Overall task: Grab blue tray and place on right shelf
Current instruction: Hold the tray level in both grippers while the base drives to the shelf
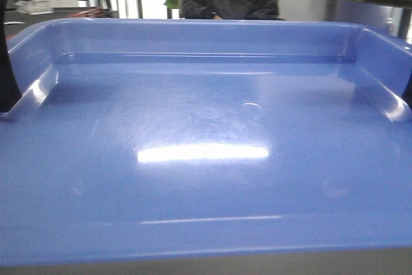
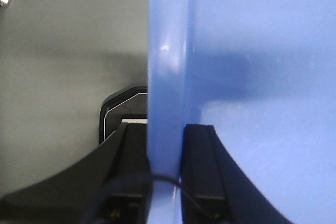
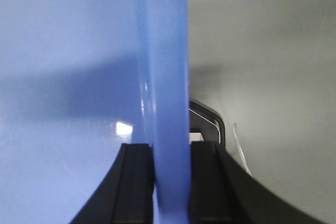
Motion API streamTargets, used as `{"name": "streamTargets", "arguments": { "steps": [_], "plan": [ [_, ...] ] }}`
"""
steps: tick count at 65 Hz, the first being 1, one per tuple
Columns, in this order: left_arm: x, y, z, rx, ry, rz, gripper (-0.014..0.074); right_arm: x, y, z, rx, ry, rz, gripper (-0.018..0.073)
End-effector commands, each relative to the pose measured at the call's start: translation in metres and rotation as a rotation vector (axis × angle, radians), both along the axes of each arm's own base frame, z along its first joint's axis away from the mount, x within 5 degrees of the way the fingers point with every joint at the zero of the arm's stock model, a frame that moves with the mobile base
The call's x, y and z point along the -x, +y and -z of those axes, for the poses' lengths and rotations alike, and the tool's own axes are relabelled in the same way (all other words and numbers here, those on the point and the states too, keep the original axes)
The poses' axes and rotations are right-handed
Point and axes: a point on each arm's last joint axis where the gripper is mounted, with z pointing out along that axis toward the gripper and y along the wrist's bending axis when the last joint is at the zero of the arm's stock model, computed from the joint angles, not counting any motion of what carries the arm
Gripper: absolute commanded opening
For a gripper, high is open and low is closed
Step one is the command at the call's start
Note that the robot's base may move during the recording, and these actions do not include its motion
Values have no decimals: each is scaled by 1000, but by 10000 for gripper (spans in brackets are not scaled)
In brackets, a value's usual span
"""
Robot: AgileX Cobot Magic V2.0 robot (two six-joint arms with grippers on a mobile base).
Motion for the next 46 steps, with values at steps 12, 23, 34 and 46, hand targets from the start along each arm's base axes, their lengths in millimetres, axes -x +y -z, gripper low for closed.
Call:
{"name": "streamTargets", "arguments": {
  "steps": [12,23,34,46],
  "plan": [
    [3,-3,-13,66,-37,3,4,-2,2,-15,-62,-80,7,244],
    [3,-3,-13,66,-37,3,4,-2,2,-15,-62,-80,7,244],
    [3,-3,-13,66,-37,3,4,-2,2,-15,-62,-80,7,244],
    [4,-3,-13,68,-36,3,4,-2,2,-15,-62,-80,7,244]
  ]
}}
